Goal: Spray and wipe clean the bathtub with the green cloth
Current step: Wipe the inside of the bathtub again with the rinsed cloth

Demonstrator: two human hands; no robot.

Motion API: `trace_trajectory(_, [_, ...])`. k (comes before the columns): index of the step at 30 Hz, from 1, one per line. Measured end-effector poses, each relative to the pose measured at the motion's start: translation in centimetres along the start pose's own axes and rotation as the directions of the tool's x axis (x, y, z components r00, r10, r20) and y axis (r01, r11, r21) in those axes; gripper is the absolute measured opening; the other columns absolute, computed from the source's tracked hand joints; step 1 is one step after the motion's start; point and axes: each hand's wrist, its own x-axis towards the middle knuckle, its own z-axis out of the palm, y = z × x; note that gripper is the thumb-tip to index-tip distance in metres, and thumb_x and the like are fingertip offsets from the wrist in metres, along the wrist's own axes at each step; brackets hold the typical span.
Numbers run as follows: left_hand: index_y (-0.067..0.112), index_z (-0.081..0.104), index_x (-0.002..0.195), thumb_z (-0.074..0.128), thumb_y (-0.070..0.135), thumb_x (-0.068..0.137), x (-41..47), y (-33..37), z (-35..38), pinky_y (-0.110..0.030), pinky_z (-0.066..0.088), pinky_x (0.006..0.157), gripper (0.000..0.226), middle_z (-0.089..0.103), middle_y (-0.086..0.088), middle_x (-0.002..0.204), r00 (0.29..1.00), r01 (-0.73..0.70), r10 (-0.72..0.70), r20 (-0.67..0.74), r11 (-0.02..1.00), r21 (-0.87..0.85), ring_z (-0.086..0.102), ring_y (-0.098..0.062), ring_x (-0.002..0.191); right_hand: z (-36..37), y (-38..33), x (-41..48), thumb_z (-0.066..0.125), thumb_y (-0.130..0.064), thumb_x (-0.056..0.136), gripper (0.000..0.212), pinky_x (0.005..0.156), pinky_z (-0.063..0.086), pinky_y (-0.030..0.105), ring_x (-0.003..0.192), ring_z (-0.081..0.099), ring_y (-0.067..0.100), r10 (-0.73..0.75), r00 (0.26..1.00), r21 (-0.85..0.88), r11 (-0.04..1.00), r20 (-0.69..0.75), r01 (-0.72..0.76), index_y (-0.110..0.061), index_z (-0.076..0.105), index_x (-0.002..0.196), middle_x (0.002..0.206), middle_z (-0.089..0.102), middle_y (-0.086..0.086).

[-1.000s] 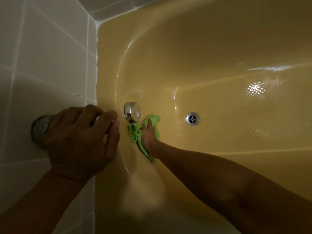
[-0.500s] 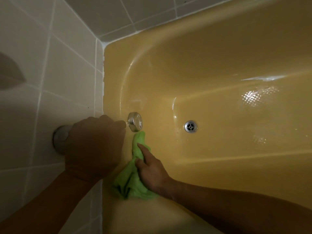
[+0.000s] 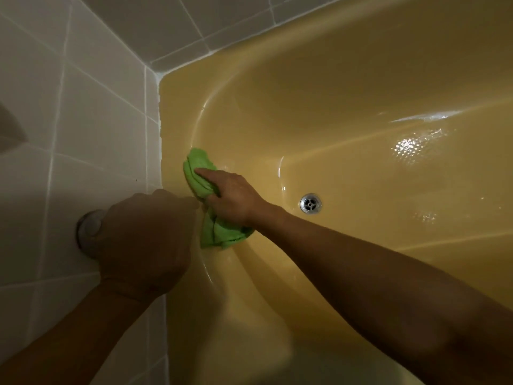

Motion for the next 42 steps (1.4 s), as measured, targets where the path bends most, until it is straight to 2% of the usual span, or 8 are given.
trace_trajectory(9, [0.008,0.075,0.106,0.043,0.032,0.104,0.1,0.3,-0.1,-0.044,0.041,0.073,0.040,0.067,-0.014,0.093,1.000,0.010,-0.010,-0.029,1.000,-0.011,0.058,-0.037,0.078,2.7,2.9,-4.5,0.046,-0.023,0.090,0.071,0.098,0.044,0.048,0.117,0.047,0.028,-0.223,0.970,-0.169,0.957,0.097,0.237,-0.028,0.028,0.158,0.154,0.045,0.013])
trace_trajectory(15, [0.010,0.075,0.109,0.042,0.031,0.105,0.0,0.3,0.3,-0.047,0.045,0.072,0.039,0.068,-0.013,0.093,0.999,0.018,-0.020,-0.048,0.999,-0.039,0.059,-0.037,0.077,3.7,4.8,-8.3,0.056,-0.009,0.090,0.077,0.088,0.041,0.030,0.108,0.053,0.023,-0.106,0.978,0.107,0.990,0.180,0.087,-0.032,0.027,0.157,0.133,0.055,0.015])
trace_trajectory(19, [0.008,0.073,0.111,0.037,0.034,0.107,0.0,0.2,0.7,-0.047,0.046,0.073,0.045,0.068,-0.016,0.094,0.999,0.022,-0.023,-0.034,0.999,-0.035,0.059,-0.038,0.077,3.8,6.2,-8.3,0.059,-0.011,0.091,0.074,0.091,0.053,0.037,0.108,0.062,0.027,-0.037,0.967,0.154,0.988,0.251,-0.002,-0.040,0.028,0.152,0.132,0.059,0.012])
trace_trajectory(25, [0.005,0.074,0.107,0.041,0.031,0.105,0.1,0.4,0.6,-0.043,0.041,0.072,0.043,0.068,-0.017,0.090,0.997,-0.005,0.005,-0.083,1.000,0.002,0.059,-0.039,0.075,3.6,11.1,-10.7,0.059,-0.019,0.097,0.066,0.080,0.039,0.027,0.091,0.058,0.022,0.140,0.893,-0.052,0.990,0.427,-0.131,-0.031,0.028,0.155,0.109,0.065,0.010])
trace_trajectory(28, [0.005,0.075,0.106,0.040,0.032,0.105,0.0,0.5,0.7,-0.044,0.042,0.072,0.044,0.069,-0.017,0.090,0.996,0.007,-0.008,-0.089,1.000,-0.009,0.060,-0.039,0.075,3.9,12.9,-12.0,0.058,-0.021,0.098,0.076,0.089,0.043,0.029,0.112,0.060,0.031,0.254,0.838,-0.137,0.967,0.483,-0.214,-0.033,0.017,0.161,0.131,0.061,0.017])
trace_trajectory(32, [0.004,0.075,0.106,0.040,0.032,0.105,-0.1,0.4,0.9,-0.044,0.042,0.072,0.046,0.069,-0.018,0.090,0.996,0.010,-0.012,-0.092,1.000,-0.024,0.060,-0.040,0.074,4.3,12.6,-10.4,0.057,-0.031,0.100,0.088,0.112,0.040,0.038,0.134,0.050,0.037,0.303,0.811,-0.134,0.953,0.501,-0.273,-0.031,-0.005,0.163,0.154,0.044,0.021])
trace_trajectory(39, [0.005,0.075,0.106,0.043,0.030,0.104,0.0,0.5,0.7,-0.043,0.040,0.071,0.040,0.068,-0.017,0.090,0.996,0.009,-0.011,-0.087,1.000,-0.022,0.058,-0.039,0.075,4.0,7.8,-5.4,0.061,-0.023,0.097,0.082,0.107,0.040,0.031,0.137,0.048,0.032,0.294,0.904,-0.003,0.951,0.310,-0.308,-0.024,0.014,0.164,0.157,0.042,0.015])
trace_trajectory(42, [0.005,0.075,0.106,0.044,0.029,0.104,0.0,0.5,0.7,-0.043,0.040,0.071,0.039,0.069,-0.017,0.089,0.995,0.000,-0.001,-0.099,1.000,-0.013,0.059,-0.039,0.074,4.4,6.0,-5.8,0.066,-0.017,0.091,0.086,0.105,0.038,0.027,0.136,0.047,0.030,0.192,0.959,0.026,0.979,0.207,-0.201,-0.020,0.019,0.163,0.155,0.044,0.013])
